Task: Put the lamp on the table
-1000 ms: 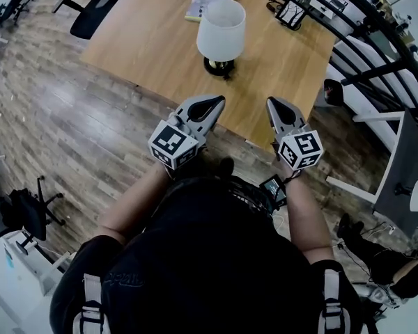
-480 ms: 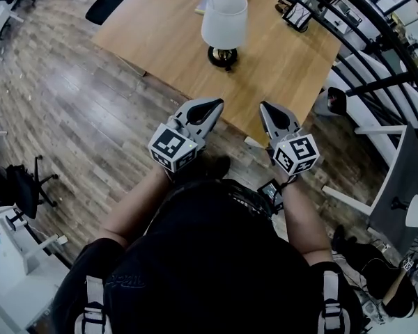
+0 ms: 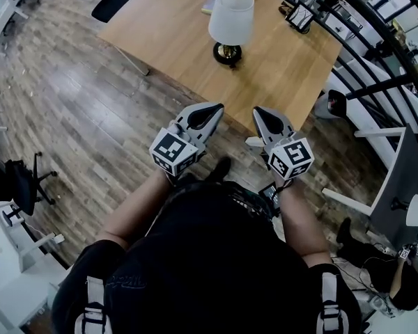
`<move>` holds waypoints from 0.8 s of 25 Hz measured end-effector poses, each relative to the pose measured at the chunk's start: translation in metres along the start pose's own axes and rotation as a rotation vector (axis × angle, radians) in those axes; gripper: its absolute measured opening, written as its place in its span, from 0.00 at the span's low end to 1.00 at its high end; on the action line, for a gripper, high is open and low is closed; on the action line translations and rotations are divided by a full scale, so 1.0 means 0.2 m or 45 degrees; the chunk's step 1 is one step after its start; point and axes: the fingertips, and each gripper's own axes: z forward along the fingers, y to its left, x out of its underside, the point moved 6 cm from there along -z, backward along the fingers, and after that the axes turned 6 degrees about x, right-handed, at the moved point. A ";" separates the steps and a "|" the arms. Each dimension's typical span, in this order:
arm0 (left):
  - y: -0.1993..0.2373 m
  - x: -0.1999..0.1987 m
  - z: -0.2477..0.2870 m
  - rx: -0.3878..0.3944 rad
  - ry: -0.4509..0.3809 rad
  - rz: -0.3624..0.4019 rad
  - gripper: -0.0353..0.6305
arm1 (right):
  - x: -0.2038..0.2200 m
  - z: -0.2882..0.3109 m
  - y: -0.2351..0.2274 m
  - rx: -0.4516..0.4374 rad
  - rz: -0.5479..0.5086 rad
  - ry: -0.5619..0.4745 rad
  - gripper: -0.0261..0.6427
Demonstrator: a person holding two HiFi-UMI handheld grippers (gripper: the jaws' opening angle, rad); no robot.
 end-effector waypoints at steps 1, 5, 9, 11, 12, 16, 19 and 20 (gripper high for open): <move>-0.01 0.00 -0.03 0.003 -0.005 0.001 0.07 | 0.00 0.00 0.03 0.000 -0.004 -0.003 0.06; -0.02 -0.01 -0.16 0.012 -0.015 -0.006 0.07 | -0.02 0.00 0.17 -0.007 -0.011 -0.012 0.06; -0.05 -0.02 -0.29 0.040 -0.010 0.022 0.07 | -0.03 0.00 0.34 -0.026 -0.041 -0.016 0.06; -0.09 -0.01 -0.38 0.049 -0.006 0.018 0.07 | -0.02 -0.02 0.43 -0.019 -0.039 -0.017 0.06; -0.10 0.00 -0.43 0.052 -0.005 0.012 0.07 | -0.01 -0.04 0.48 -0.015 -0.038 -0.019 0.06; -0.14 0.01 -0.59 0.063 -0.005 0.003 0.07 | 0.01 -0.07 0.65 0.003 -0.032 -0.025 0.06; -0.17 0.02 -0.68 0.073 -0.008 0.000 0.07 | 0.03 -0.09 0.75 0.016 -0.035 -0.027 0.06; -0.18 0.03 -0.72 0.077 -0.007 -0.002 0.07 | 0.04 -0.10 0.78 0.021 -0.033 -0.028 0.06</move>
